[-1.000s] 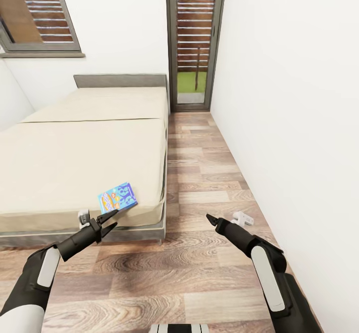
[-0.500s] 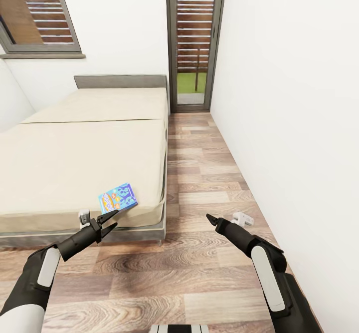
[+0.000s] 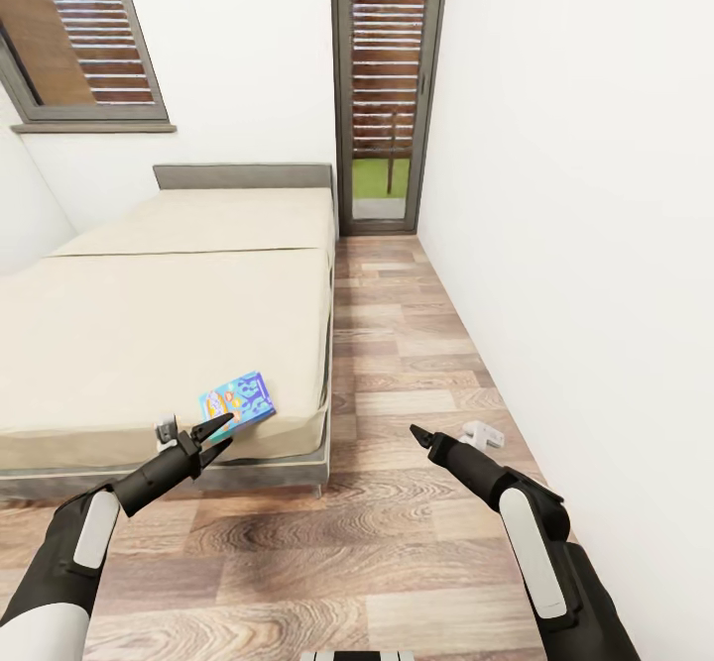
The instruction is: Put all the toys in the child's room - the three board games (two on the bed and one on the table), the two jigsaw puzzles on the table, and the tennis ball on the table - inside the toy box on the table in the child's room.
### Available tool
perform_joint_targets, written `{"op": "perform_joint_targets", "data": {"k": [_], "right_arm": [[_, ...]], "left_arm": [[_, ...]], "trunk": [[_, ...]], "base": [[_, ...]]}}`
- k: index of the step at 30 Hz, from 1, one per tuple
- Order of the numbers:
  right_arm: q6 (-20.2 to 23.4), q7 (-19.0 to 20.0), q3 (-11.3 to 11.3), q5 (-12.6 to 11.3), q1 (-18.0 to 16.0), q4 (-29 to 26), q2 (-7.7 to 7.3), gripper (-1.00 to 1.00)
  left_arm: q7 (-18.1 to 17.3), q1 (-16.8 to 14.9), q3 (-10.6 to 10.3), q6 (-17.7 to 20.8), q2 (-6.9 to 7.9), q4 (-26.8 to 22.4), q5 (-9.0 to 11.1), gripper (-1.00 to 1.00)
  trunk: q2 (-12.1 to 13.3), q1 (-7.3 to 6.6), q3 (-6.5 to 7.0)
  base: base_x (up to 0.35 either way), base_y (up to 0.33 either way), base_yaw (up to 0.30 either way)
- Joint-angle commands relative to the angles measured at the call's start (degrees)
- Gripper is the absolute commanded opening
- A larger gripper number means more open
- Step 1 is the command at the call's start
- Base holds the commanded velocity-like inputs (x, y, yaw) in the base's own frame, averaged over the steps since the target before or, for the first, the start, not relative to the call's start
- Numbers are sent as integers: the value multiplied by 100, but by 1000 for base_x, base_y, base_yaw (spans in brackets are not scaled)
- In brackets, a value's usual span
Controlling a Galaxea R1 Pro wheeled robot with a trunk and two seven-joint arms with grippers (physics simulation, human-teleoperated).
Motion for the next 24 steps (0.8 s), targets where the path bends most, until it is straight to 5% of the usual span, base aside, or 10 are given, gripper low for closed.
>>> {"op": "perform_joint_targets", "data": {"k": [1, 24], "right_arm": [[35, 10, -15, -14, -4, -5, 6, 100], [35, 10, -13, -3, -1, 28, 14, 100]], "left_arm": [[-28, -7, 14, -25, -3, 0, 104, 100], [-31, -6, 18, -25, -6, -1, 111, 100]], "trunk": [[-2, -1, -4], [-2, -1, -4]], "base": [[0, 0, 0], [0, 0, 0]]}}
